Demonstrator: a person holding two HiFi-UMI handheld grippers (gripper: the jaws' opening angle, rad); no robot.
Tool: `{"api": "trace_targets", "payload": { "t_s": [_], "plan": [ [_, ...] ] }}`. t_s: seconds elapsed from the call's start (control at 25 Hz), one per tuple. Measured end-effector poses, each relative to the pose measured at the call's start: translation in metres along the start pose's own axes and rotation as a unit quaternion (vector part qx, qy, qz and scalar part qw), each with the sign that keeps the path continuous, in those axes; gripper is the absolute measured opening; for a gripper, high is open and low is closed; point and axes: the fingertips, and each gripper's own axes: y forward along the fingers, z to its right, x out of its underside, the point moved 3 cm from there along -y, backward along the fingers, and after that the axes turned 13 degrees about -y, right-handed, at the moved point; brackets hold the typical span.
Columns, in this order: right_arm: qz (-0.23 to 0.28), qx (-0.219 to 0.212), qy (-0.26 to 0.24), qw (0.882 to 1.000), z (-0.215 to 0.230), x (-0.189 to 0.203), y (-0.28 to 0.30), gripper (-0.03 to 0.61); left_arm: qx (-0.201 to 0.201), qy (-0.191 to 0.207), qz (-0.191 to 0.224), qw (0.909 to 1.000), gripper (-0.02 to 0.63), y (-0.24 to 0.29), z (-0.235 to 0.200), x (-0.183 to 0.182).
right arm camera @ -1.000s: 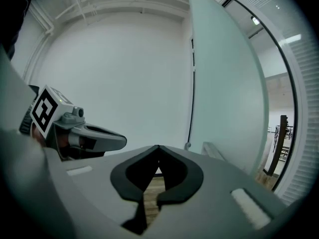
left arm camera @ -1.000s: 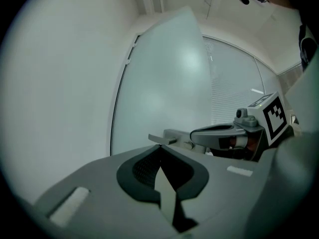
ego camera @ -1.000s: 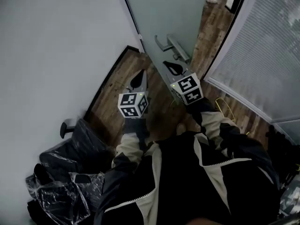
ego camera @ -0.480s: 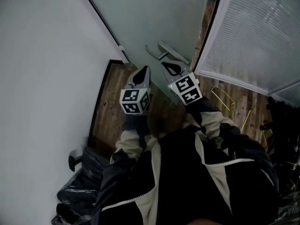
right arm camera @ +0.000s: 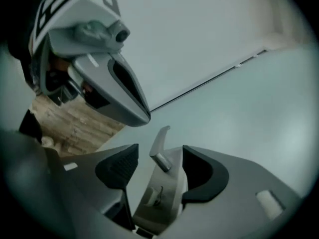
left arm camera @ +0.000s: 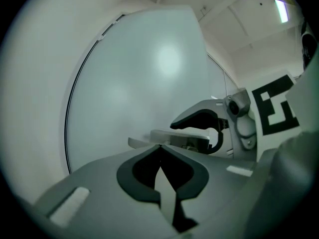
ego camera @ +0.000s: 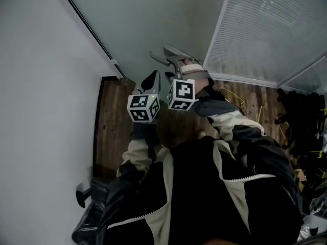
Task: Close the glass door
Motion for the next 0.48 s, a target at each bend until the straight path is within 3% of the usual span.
{"api": "trace_targets", "payload": {
  "t_s": [0.08, 0.28, 0.36, 0.48],
  "plan": [
    [-0.040, 0.003, -0.054, 0.998, 0.004, 0.006, 0.015, 0.301, 0.004, 0.000, -0.001, 1.0000, 0.002, 0.001, -0.001, -0.002],
    [-0.084, -0.005, -0.141, 0.986, 0.000, 0.011, 0.041, 0.297, 0.010, 0.002, -0.001, 0.9999, 0.002, 0.002, -0.002, -0.003],
    [-0.094, -0.012, -0.157, 0.983, 0.000, 0.015, 0.048, 0.135, 0.011, 0.002, -0.001, 0.9999, 0.002, 0.003, -0.004, -0.004],
    [-0.096, -0.012, -0.165, 0.982, -0.002, 0.017, 0.053, 0.132, 0.007, -0.001, -0.004, 1.0000, 0.002, -0.003, -0.010, -0.003]
  ]
}}
